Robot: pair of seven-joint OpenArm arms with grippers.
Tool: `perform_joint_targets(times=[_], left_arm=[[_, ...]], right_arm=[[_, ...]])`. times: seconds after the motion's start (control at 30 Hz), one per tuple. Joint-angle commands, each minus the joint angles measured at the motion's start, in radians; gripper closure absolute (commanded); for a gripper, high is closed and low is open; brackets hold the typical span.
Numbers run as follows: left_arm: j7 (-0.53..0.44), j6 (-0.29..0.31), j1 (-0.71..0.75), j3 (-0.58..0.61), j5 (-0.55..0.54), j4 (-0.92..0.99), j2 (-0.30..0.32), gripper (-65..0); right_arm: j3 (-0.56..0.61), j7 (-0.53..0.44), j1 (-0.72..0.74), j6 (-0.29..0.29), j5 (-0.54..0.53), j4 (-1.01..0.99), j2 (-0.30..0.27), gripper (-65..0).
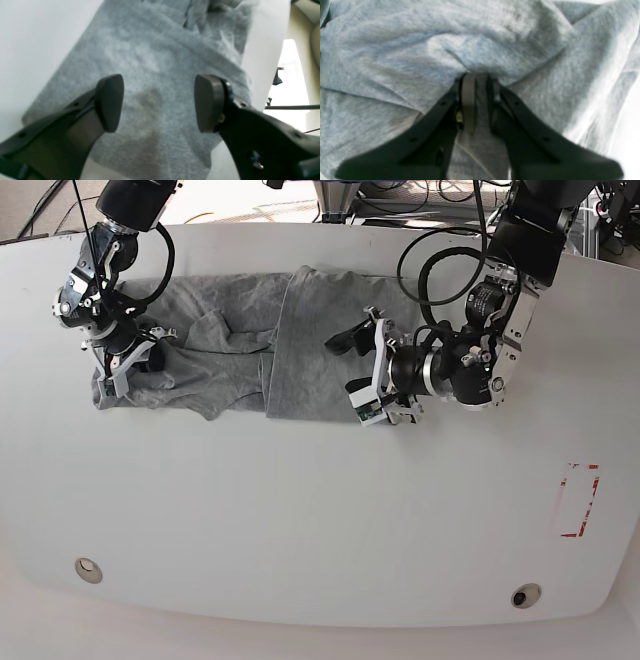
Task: Layout the t-shirt on the table in an organized manner, then fold the t-shirt properly
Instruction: 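Press the folded section flat with the left gripper and hold it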
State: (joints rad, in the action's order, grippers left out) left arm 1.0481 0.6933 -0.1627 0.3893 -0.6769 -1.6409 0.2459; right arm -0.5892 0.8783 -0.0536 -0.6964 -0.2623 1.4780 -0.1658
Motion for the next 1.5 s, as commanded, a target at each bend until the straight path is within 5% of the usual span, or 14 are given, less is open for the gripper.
perform_joint_targets(times=[0.0,0.27,0.4,0.63,1.47], left_arm=[[-0.079,0.005,0.002,-0.011,0.015,-0.02,0.002,-37.5],[-0.105,0.005,0.041,-0.01,0.176,-0.015,-0.013,-8.3],[-0.105,0.005,0.051,-0.013,0.23,-0.015,-0.036,-1.3],[-0.107,0.005,0.084,-0.014,0.32,-0.015,-0.038,-0.6],[-0.13,0.005,0.127,-0.099,0.325,0.089,0.008,-0.4]], right_arm=[[0.001,0.04,0.001,-0.002,0.022,0.003,-0.007,-7.9],[0.001,0.04,0.004,-0.002,0.022,0.0,-0.007,-7.9],[0.002,0.04,0.004,-0.002,0.022,0.0,-0.007,-7.9],[0.002,0.04,0.005,-0.002,0.022,0.0,-0.007,-7.9],[0.002,0.04,0.018,-0.002,0.022,0.003,-0.007,-8.6]])
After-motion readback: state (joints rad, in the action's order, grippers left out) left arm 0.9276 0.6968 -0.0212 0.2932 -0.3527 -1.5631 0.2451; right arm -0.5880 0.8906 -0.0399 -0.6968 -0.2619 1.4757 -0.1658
